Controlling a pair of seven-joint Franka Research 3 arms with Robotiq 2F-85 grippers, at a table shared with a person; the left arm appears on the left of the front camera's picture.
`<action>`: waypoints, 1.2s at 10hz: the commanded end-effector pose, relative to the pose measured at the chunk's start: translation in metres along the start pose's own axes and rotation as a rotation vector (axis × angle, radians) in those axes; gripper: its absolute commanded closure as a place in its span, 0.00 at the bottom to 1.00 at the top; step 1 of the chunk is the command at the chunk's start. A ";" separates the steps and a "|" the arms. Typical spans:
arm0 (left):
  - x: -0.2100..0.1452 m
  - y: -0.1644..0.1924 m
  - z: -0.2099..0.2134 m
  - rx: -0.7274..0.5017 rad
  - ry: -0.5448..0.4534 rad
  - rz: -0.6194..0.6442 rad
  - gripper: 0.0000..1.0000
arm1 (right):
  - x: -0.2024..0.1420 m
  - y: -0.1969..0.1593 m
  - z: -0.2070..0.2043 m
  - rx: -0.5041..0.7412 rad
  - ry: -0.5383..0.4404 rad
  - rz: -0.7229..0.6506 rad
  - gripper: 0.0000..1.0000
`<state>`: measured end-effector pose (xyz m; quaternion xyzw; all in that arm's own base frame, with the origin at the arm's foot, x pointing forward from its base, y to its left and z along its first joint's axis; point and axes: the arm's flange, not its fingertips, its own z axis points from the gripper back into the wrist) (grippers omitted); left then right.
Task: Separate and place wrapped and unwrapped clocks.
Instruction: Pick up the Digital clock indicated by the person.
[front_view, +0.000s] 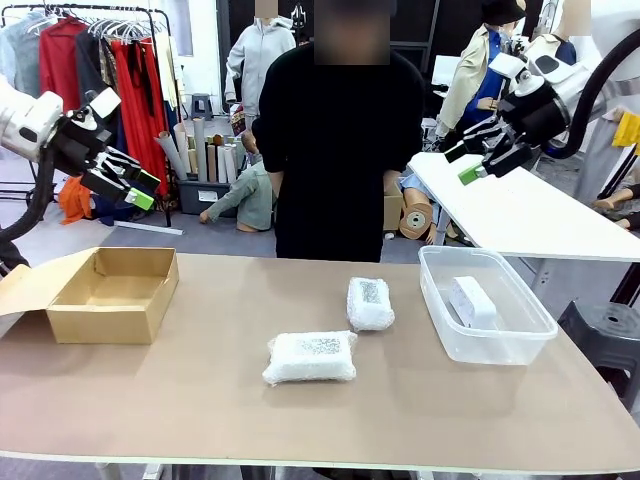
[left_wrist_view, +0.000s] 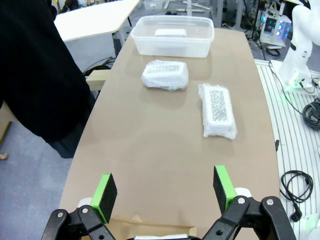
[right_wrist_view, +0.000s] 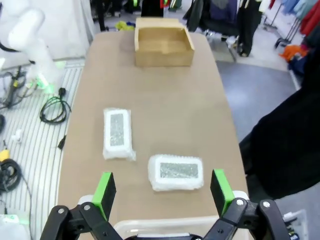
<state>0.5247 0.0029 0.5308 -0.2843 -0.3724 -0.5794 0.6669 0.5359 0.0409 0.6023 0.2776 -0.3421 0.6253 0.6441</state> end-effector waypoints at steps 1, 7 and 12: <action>0.001 -0.001 0.000 0.000 -0.001 0.000 0.00 | -0.006 -0.013 0.003 -0.003 -0.068 -0.027 0.00; 0.001 -0.001 0.000 0.000 -0.001 0.000 0.00 | -0.017 -0.015 -0.003 0.003 -0.055 -0.054 0.00; 0.001 -0.001 0.000 0.000 -0.001 0.000 0.00 | -0.017 -0.015 -0.003 0.003 -0.055 -0.054 0.00</action>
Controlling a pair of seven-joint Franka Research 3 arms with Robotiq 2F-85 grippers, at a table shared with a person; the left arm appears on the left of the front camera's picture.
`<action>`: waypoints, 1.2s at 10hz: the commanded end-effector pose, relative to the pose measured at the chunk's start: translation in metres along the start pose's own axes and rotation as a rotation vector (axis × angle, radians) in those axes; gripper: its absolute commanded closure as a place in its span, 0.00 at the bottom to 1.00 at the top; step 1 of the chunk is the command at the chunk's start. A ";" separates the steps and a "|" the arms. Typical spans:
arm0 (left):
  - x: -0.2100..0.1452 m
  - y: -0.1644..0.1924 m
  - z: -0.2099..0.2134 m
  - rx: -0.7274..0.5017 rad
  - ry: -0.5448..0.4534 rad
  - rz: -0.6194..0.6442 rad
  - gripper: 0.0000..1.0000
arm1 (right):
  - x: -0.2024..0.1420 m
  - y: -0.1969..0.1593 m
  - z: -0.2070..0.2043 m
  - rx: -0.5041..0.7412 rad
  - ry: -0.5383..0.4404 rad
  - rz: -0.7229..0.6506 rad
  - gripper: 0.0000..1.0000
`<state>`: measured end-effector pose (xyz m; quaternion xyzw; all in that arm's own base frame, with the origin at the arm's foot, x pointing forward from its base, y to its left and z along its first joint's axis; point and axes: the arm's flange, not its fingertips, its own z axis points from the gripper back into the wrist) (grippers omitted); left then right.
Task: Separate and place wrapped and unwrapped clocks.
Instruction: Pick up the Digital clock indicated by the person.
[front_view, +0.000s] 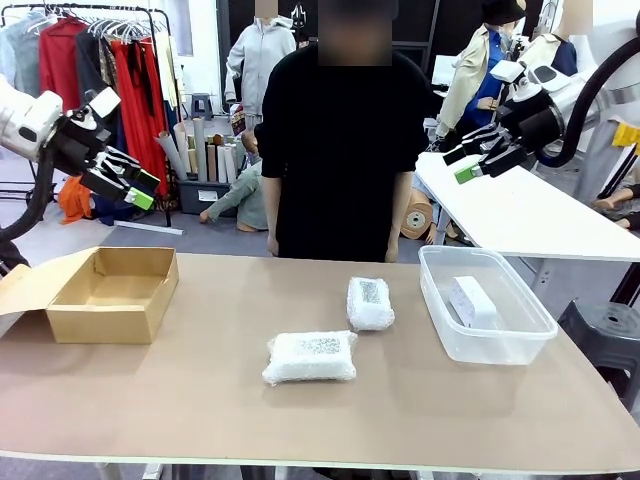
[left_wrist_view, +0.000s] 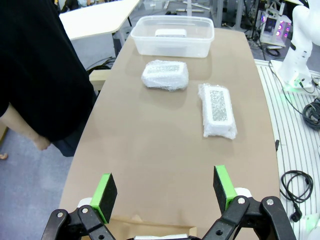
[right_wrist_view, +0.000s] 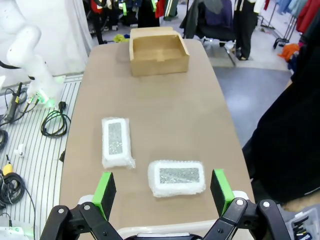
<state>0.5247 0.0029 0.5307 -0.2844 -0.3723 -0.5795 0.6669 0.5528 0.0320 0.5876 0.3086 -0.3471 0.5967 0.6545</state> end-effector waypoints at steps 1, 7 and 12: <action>0.001 -0.001 0.000 0.000 -0.001 0.000 0.00 | 0.000 0.001 0.001 -0.005 -0.002 0.015 0.00; 0.001 -0.001 0.000 0.000 -0.001 0.000 0.00 | 0.000 0.001 0.001 -0.005 -0.002 0.015 0.00; 0.001 -0.001 0.000 0.000 -0.001 0.000 0.00 | 0.000 0.001 0.001 -0.005 -0.002 0.015 0.00</action>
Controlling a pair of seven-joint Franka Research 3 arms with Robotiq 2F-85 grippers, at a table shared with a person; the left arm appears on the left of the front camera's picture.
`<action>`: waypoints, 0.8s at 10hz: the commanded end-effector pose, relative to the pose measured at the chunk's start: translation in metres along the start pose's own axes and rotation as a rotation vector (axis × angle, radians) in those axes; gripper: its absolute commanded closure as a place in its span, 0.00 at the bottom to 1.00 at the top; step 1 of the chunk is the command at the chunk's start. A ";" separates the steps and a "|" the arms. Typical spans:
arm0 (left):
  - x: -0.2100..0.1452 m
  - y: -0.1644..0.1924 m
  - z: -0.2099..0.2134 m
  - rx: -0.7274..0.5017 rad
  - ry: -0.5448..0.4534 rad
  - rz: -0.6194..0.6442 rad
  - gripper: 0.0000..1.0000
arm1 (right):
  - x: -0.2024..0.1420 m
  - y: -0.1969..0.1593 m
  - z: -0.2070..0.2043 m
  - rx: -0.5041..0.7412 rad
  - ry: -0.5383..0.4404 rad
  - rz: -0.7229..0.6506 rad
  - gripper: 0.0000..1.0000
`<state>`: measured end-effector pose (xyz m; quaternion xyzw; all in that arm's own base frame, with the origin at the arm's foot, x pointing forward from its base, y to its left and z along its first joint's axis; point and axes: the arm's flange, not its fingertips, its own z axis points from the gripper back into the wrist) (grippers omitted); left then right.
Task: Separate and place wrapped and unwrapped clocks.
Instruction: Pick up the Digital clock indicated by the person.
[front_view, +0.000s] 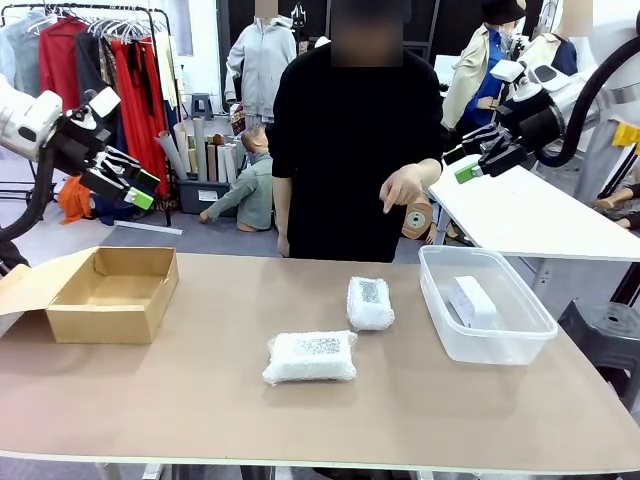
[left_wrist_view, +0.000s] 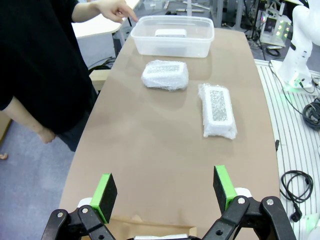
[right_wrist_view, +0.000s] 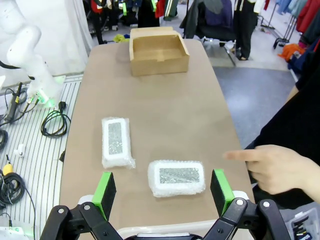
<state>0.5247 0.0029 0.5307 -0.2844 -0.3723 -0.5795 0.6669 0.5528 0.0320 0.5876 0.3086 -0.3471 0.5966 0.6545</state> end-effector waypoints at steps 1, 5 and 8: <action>0.001 -0.001 0.000 0.000 -0.001 0.000 0.00 | 0.000 0.001 0.001 -0.005 -0.002 0.015 0.00; 0.001 -0.001 0.000 0.000 -0.001 0.000 0.00 | 0.000 0.001 0.001 -0.005 -0.002 0.015 0.00; 0.001 -0.001 0.000 0.000 -0.001 0.000 0.00 | 0.000 0.001 0.001 -0.005 -0.002 0.015 0.00</action>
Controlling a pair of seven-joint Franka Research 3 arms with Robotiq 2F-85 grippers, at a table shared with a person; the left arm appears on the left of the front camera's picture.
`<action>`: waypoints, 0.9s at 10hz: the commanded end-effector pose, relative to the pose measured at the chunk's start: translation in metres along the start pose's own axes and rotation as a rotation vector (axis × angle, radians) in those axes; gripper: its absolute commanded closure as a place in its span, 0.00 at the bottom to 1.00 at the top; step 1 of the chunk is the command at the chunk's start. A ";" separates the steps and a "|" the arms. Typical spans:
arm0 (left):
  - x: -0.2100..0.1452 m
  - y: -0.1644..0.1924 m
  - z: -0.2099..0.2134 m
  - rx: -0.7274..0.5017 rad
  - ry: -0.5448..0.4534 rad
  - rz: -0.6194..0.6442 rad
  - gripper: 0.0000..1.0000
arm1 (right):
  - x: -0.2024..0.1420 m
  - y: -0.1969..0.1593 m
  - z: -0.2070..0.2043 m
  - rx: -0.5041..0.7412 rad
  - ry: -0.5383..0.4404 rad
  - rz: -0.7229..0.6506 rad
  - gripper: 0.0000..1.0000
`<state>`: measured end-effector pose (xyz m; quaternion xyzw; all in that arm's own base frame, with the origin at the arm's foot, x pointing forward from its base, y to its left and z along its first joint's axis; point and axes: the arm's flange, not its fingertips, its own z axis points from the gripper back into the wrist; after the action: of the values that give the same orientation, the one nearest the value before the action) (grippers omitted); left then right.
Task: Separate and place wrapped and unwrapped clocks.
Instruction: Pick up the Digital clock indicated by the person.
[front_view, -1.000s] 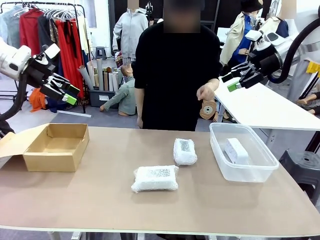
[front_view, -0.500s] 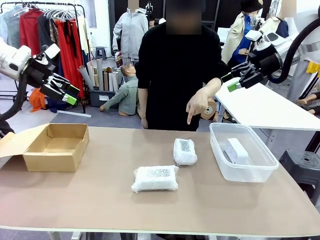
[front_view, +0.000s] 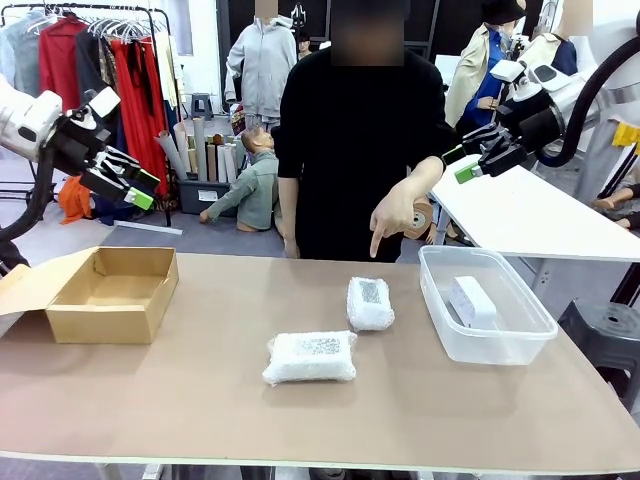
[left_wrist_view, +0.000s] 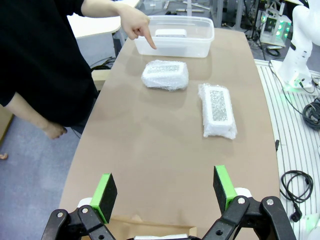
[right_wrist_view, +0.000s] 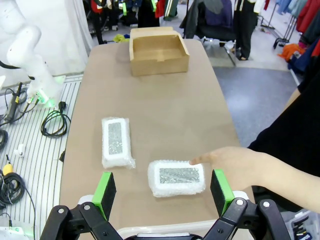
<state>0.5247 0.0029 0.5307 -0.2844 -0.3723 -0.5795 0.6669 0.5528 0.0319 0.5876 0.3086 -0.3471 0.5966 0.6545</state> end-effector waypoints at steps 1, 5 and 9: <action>0.001 -0.001 0.000 0.000 -0.001 0.000 0.00 | 0.000 0.001 0.001 -0.005 -0.002 0.015 0.00; 0.001 -0.001 0.000 0.000 -0.001 0.000 0.00 | 0.000 0.001 0.001 -0.005 -0.002 0.015 0.00; 0.000 0.000 0.000 0.000 0.000 0.000 0.00 | 0.000 0.001 0.001 -0.005 -0.002 0.015 0.00</action>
<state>0.5247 0.0029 0.5307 -0.2844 -0.3723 -0.5794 0.6669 0.5528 0.0319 0.5876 0.3085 -0.3471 0.5966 0.6545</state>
